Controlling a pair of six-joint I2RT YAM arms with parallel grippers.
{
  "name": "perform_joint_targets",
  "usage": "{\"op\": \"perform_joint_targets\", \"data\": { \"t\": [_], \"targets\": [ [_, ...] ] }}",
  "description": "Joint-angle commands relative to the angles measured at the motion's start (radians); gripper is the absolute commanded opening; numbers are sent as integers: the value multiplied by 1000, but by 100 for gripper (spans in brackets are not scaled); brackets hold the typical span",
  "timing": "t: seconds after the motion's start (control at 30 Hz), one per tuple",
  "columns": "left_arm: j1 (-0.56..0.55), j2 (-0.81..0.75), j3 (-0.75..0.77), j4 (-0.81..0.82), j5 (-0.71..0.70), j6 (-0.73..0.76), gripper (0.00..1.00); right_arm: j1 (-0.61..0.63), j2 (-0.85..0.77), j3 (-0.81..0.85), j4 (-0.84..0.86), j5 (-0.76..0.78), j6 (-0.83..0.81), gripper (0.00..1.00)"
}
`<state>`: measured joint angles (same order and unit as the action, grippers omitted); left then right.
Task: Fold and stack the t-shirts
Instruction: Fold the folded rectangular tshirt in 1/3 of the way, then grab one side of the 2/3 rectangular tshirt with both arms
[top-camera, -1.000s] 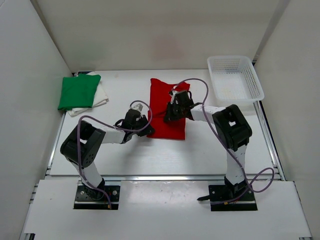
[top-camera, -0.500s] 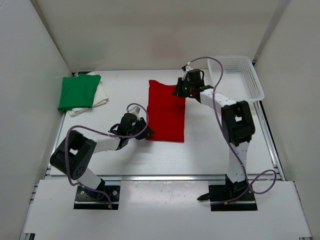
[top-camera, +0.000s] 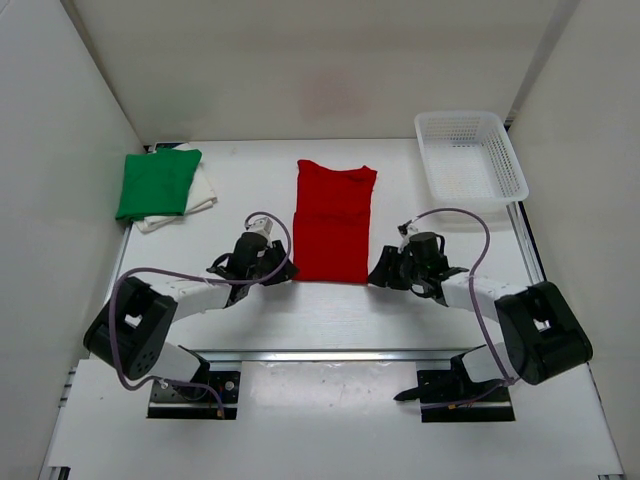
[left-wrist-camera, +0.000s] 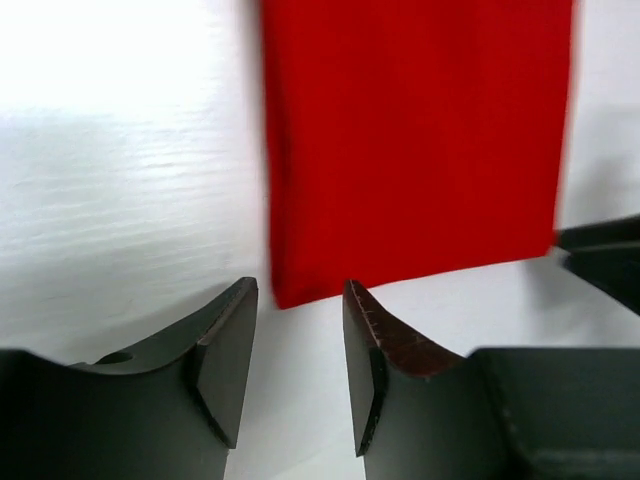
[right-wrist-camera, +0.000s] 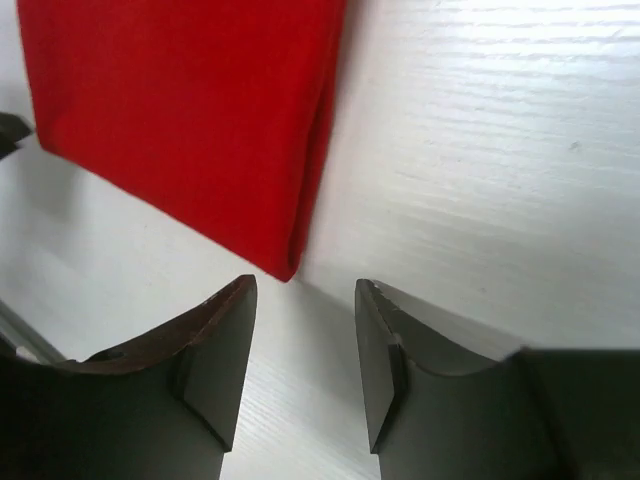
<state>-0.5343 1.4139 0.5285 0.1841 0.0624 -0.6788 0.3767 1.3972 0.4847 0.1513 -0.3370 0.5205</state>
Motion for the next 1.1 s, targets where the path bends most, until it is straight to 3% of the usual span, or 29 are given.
{"op": "perform_joint_targets", "data": {
  "t": [0.0,0.1,0.33,0.37,0.47,0.5,0.6,0.67,0.87,0.97,1.03,1.07],
  "targets": [
    [16,45,-13,-15,-30,28,51,-2,-33,-34,102,-35,13,43],
    [-4,101,5,-20,-18,28,50,10,22,-43,132,-49,19,42],
    [-30,158,2,18,2,2,31,13,115,-5,195,-76,45,19],
    [-26,161,-1,18,8,-2,26,11,126,6,205,-92,47,18],
    [-36,149,13,0,31,-16,9,-12,137,-1,241,-164,76,0],
    [-36,134,4,-9,39,-18,3,-6,122,-17,232,-157,79,0],
    [-65,48,-60,-47,5,-31,0,11,22,-85,194,-125,76,0],
    [-142,-74,-125,-72,-22,-47,0,43,-67,-150,153,-100,95,0],
    [-300,-437,-381,-239,-61,-191,0,343,-436,-331,-103,97,219,0],
    [-368,-626,-328,-441,-142,-209,0,393,-610,-330,-223,121,273,0],
    [-337,-681,-222,-512,-145,-168,0,328,-664,-255,-251,98,233,0],
    [-270,-676,-169,-511,-125,-135,0,305,-641,-227,-260,64,213,0]
  ]
}}
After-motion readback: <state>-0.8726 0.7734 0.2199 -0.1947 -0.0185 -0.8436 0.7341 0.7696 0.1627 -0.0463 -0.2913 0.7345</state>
